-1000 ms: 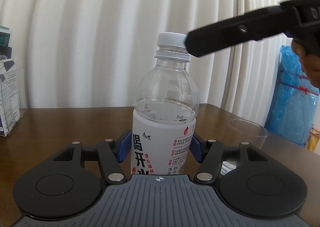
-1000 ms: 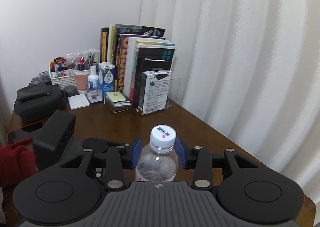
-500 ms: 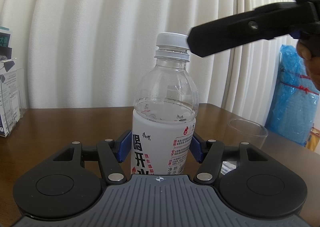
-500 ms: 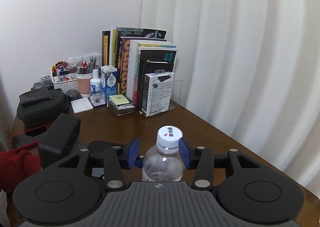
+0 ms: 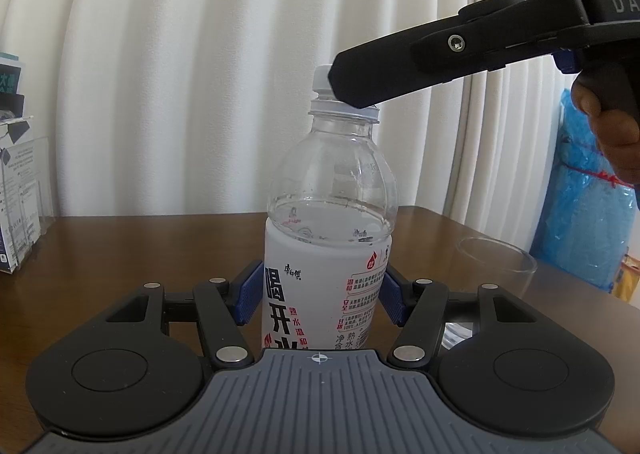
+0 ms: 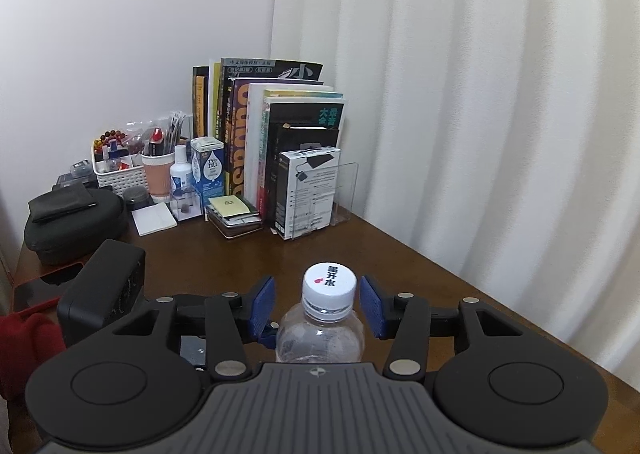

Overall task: Unscrew bottle cap and pour
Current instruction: 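Regrasp the cap with the right tool and twist it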

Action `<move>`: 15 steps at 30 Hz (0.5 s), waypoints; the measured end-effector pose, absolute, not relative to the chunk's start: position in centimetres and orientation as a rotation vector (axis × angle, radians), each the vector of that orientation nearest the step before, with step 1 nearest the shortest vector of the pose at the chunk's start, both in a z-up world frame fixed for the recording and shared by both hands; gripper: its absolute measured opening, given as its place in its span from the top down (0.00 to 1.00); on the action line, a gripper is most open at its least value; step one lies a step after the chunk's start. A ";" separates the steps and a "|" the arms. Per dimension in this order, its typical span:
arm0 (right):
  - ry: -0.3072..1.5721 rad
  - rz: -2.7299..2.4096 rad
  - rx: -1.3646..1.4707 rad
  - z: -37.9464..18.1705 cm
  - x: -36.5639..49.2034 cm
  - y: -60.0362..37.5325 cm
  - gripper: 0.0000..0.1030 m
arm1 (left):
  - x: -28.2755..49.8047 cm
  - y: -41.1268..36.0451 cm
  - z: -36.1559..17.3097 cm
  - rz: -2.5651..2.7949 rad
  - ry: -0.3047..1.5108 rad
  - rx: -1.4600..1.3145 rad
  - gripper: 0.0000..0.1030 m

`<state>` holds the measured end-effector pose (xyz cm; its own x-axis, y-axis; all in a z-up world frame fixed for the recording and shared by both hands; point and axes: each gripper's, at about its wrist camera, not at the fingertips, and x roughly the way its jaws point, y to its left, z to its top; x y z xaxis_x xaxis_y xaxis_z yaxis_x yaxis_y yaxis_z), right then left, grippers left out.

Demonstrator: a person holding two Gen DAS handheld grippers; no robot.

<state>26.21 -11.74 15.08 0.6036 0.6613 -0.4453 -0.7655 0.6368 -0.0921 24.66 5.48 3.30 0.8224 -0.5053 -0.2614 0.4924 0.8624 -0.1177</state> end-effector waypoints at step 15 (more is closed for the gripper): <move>0.381 0.817 -0.296 15.3 25.1 -12.2 0.50 | 24.7 5.3 3.3 -0.528 0.292 -0.040 0.41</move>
